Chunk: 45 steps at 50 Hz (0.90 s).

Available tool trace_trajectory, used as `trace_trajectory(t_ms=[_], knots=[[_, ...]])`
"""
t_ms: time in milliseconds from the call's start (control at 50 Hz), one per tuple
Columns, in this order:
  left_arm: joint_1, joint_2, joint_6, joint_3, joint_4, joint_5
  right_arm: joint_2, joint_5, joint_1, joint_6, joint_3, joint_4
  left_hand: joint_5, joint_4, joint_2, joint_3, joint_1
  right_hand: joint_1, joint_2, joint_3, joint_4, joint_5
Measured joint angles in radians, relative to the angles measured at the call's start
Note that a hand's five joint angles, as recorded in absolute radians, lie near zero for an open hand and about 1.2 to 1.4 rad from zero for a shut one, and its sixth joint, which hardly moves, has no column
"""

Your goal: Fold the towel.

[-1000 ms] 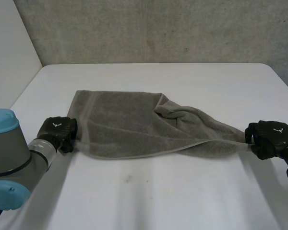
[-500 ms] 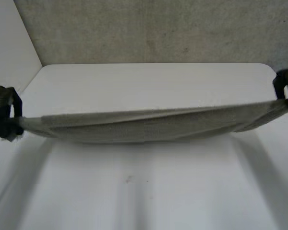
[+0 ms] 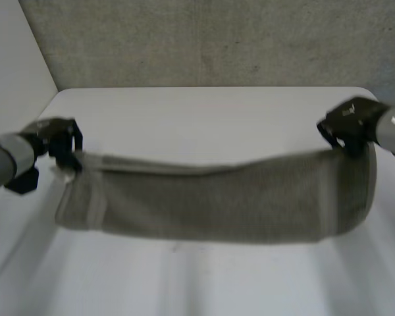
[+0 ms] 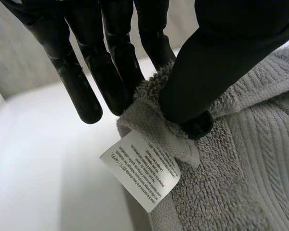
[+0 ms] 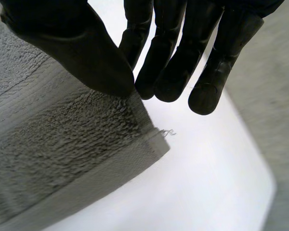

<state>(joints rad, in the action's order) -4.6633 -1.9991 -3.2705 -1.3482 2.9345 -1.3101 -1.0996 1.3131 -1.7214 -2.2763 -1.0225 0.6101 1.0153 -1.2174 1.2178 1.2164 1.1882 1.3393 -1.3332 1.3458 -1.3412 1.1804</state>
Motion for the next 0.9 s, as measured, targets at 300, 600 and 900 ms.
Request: trace_trajectory(t_ms=[300, 600, 900], knots=[[0.107, -0.067, 0.329, 0.812, 0.155, -0.217, 0.085, 0.081, -0.083, -0.382, 0.589, -0.655, 0.0, -0.001, 0.0, 0.0, 0.0, 0.001, -0.003, 0.0, 0.0, 0.002], [0.092, -0.063, 0.386, 0.386, 0.261, -0.224, 0.038, -0.052, -0.079, -0.407, 0.233, -0.525, 0.0, -0.002, 0.0, 0.0, 0.0, 0.003, -0.008, 0.0, 0.0, 0.006], [0.076, -0.183, 0.301, -0.155, 0.573, -0.131, 0.163, -0.13, -0.077, -0.176, -0.29, -0.62, 0.0, -0.002, 0.001, 0.001, 0.0, 0.003, -0.008, 0.0, 0.0, 0.006]])
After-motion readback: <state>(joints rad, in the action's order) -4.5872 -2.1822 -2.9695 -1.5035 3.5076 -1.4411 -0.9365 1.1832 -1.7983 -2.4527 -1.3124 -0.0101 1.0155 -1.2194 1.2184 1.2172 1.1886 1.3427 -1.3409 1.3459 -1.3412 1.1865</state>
